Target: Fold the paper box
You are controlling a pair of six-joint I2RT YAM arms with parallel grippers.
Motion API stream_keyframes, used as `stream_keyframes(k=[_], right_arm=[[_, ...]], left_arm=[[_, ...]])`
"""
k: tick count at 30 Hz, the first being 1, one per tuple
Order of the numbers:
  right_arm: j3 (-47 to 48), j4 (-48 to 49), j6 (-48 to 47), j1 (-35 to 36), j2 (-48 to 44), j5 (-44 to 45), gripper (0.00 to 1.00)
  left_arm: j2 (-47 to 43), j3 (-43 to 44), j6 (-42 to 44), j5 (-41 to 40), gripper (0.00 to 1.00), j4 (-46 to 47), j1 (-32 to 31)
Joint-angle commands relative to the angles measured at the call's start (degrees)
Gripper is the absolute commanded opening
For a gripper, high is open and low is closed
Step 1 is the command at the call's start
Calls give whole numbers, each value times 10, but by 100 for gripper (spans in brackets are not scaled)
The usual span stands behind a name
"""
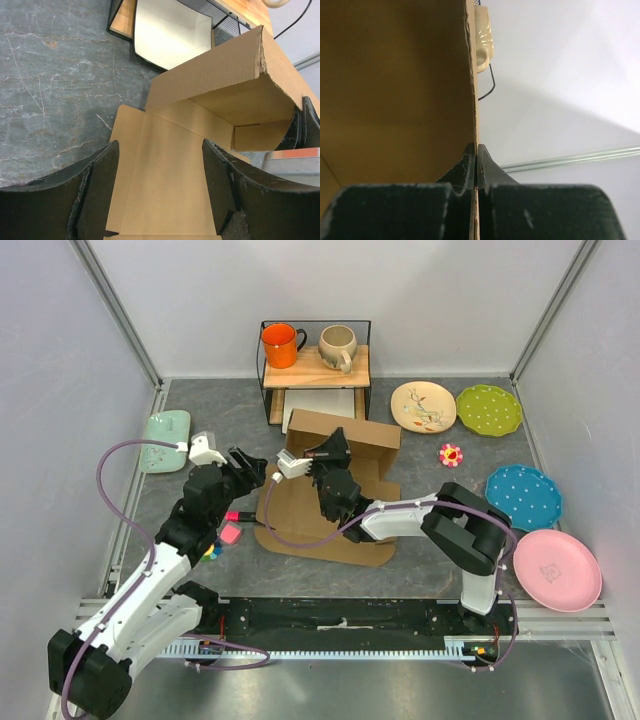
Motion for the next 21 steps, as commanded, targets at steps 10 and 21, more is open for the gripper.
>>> stream_keyframes(k=[10,21], right_arm=[[-54,139,-17,68,29,34,48],[-61,287,-114,125,14,83,66]], left_arm=[[23,8,-12,20,75,19,23],[41,18,-7,29,75,18,27]])
